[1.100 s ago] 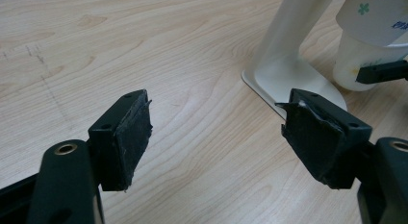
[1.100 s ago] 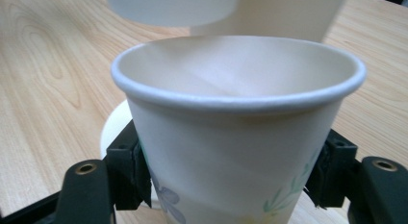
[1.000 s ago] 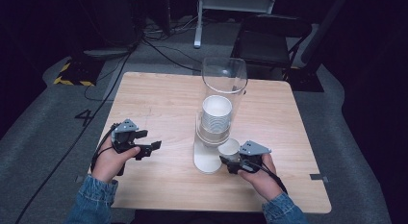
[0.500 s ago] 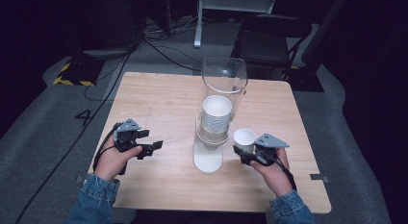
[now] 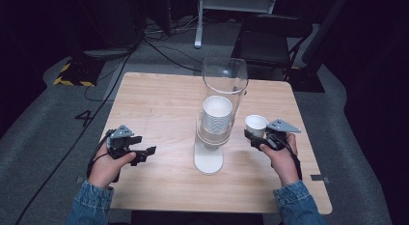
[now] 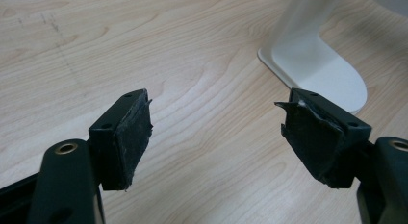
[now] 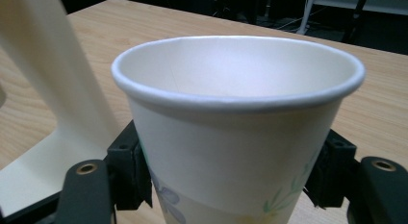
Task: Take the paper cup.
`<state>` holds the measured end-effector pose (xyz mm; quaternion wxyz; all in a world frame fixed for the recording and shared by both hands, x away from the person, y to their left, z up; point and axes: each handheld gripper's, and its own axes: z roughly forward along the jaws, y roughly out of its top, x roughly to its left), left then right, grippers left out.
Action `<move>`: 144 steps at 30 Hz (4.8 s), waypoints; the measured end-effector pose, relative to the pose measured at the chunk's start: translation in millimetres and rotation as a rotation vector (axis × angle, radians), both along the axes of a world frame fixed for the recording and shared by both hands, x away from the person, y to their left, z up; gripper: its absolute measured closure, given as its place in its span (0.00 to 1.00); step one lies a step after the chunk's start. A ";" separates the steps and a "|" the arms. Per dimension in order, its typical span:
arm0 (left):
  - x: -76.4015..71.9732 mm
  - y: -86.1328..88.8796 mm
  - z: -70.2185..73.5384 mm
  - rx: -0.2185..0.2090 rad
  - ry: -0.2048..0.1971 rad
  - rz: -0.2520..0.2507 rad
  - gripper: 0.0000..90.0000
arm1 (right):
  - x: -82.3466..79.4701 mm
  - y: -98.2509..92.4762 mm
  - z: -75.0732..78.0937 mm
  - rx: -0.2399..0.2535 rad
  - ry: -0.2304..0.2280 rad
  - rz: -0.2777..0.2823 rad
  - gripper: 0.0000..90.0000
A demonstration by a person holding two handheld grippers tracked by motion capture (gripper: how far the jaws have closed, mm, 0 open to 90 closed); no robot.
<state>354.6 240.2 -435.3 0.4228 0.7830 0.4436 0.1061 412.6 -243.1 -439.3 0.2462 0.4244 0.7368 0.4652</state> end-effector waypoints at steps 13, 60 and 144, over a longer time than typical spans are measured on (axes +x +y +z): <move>-13.4 6.6 -8.6 0.035 0.018 0.018 0.29 | 28.7 -12.1 -5.0 0.048 -0.020 -0.047 0.35; -13.1 3.8 -12.5 0.008 0.041 -0.006 0.29 | 42.3 -14.7 -48.1 -0.063 0.131 -0.042 0.31; -15.2 -0.6 -21.8 0.039 0.063 -0.061 0.27 | -55.9 15.9 -56.5 -0.114 0.117 0.302 0.25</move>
